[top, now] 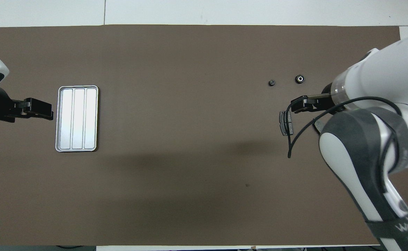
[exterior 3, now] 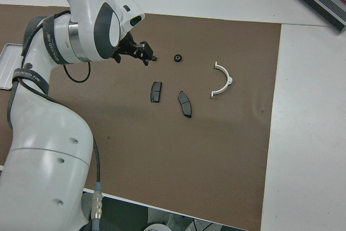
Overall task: Pick bearing gear from pile to tray
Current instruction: 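Reach the right gripper to the first small black bearing and grasp it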
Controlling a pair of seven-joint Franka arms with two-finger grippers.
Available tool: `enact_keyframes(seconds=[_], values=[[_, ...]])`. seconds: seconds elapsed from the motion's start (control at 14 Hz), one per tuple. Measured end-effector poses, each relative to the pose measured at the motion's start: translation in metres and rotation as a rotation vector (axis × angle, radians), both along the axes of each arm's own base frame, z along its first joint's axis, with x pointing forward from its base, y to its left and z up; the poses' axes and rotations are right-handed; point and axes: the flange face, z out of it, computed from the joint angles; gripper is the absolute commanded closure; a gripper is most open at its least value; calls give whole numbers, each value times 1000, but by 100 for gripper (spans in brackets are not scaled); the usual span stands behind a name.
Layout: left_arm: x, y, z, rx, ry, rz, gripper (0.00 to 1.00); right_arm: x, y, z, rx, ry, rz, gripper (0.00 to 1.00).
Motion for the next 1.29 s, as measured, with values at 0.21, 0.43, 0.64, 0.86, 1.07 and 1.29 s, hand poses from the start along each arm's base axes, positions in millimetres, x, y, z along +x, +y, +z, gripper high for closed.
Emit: enact_keyframes(seconds=[0.21, 0.43, 0.64, 0.86, 1.07, 1.29], values=[[0, 0, 0, 0, 0, 0, 0, 35, 4, -77, 8, 9, -27, 0], [0, 0, 0, 0, 0, 0, 0, 58, 6, -131, 15, -7, -50, 0], [0, 0, 0, 0, 0, 0, 0, 82, 9, -160, 9, -11, -56, 0], [0, 0, 0, 0, 0, 0, 0, 107, 23, -190, -27, -13, -58, 0], [0, 0, 0, 0, 0, 0, 0, 115, 32, -221, -76, -1, -35, 0], [0, 0, 0, 0, 0, 0, 0, 127, 32, -219, -79, -23, -56, 0]])
